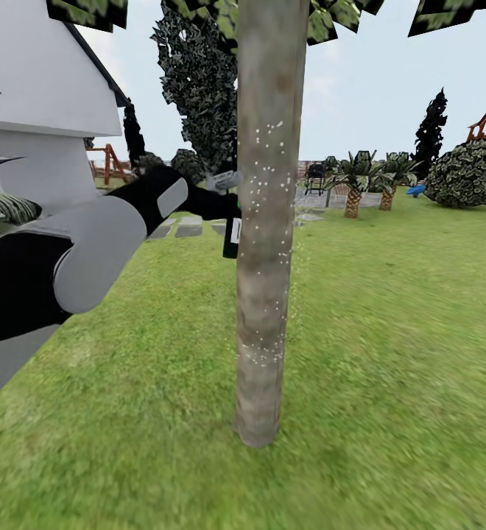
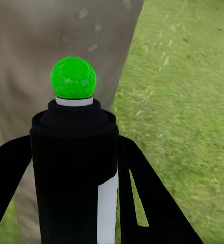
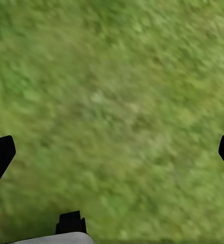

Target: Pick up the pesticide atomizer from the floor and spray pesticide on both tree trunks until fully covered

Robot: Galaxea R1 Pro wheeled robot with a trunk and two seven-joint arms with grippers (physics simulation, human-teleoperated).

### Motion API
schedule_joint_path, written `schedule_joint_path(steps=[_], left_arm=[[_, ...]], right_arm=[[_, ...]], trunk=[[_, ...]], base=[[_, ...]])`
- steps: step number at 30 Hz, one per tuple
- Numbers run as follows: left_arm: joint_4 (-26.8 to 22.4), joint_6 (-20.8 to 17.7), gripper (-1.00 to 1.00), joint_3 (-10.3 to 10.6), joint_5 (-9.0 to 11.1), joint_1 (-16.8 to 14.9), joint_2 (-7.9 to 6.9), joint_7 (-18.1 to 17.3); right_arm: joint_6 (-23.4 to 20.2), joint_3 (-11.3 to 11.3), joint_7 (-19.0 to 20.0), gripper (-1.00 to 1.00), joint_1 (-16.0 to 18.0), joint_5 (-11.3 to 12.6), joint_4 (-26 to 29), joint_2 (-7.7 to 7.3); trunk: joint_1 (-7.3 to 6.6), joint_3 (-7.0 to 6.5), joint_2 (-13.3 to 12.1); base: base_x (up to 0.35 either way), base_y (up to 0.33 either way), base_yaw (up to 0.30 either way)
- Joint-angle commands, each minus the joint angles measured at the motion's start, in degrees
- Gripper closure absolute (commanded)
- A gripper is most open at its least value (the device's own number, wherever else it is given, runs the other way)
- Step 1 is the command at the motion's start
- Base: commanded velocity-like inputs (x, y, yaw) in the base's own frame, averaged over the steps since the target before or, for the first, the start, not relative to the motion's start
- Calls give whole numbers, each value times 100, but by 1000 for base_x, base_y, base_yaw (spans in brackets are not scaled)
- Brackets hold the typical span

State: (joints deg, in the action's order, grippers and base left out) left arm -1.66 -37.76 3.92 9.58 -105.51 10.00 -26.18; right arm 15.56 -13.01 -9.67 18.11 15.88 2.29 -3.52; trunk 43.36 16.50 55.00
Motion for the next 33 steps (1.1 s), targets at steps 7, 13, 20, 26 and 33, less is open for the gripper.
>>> schedule_joint_path(steps=[7,13,20,26,33], left_arm=[[-248,157,100,-31,42,30,0,-626],[-330,169,100,-39,28,31,0,-1892],[-326,173,100,-41,27,31,0,-2000],[-101,180,100,-33,-29,56,0,-1983],[-14,334,100,-39,-1148,379,0,-1962]], right_arm=[[0,0,0,-100,0,-1,0,0],[0,0,0,-100,0,-2,0,0],[0,0,0,-100,0,0,0,0],[0,0,0,-100,0,-2,0,0],[0,0,0,-100,0,-2,0,0]], trunk=[[0,0,0],[0,0,0],[0,0,0],[0,0,0],[0,0,0]], base=[[0,0,0],[0,0,0],[0,0,0],[0,0,0],[0,0,0]])
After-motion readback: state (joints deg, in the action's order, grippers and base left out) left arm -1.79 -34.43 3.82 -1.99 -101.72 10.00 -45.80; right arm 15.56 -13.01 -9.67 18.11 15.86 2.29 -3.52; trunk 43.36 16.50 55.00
